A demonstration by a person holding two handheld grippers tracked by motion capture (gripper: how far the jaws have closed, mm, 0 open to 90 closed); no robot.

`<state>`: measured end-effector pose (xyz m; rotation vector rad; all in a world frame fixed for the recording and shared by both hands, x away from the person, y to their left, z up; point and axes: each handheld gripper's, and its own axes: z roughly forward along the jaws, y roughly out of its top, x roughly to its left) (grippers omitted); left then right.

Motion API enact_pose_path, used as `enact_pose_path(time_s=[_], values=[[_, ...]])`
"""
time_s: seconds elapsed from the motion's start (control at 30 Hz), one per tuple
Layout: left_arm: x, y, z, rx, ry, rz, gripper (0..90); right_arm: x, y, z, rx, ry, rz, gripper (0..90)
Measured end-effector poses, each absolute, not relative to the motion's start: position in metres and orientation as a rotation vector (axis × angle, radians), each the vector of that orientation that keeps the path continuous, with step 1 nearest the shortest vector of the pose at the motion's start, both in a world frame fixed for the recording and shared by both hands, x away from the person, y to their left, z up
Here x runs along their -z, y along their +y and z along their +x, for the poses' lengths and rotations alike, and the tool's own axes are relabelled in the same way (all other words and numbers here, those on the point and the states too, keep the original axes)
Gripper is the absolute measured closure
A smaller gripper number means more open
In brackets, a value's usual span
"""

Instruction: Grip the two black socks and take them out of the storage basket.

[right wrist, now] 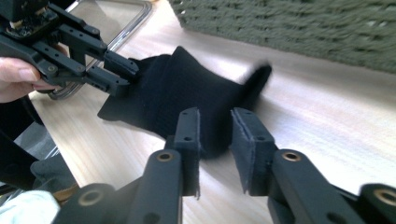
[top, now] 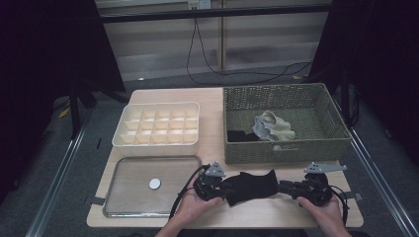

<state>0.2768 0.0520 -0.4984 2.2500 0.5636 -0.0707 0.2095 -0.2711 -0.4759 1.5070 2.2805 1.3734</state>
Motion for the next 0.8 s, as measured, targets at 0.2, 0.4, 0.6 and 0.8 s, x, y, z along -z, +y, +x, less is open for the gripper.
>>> enact_pose_path(time_s=[0.2,0.4,0.6,0.8], values=[[0.498,0.050,0.274,0.026,0.547,2.262,70.1,0.475,-0.270,0.213,-1.376,2.282,1.500,68.1],[0.496,0.047,0.275,0.054,0.517,2.251,68.2,0.474,-0.252,0.226,-1.368,2.351,1.428,67.3],[0.488,0.041,0.272,0.116,0.478,2.223,71.0,0.473,-0.225,0.252,-1.330,2.445,1.337,64.2],[0.495,0.034,0.267,0.143,0.445,2.265,77.5,0.477,-0.194,0.278,-1.333,2.516,1.305,63.2]])
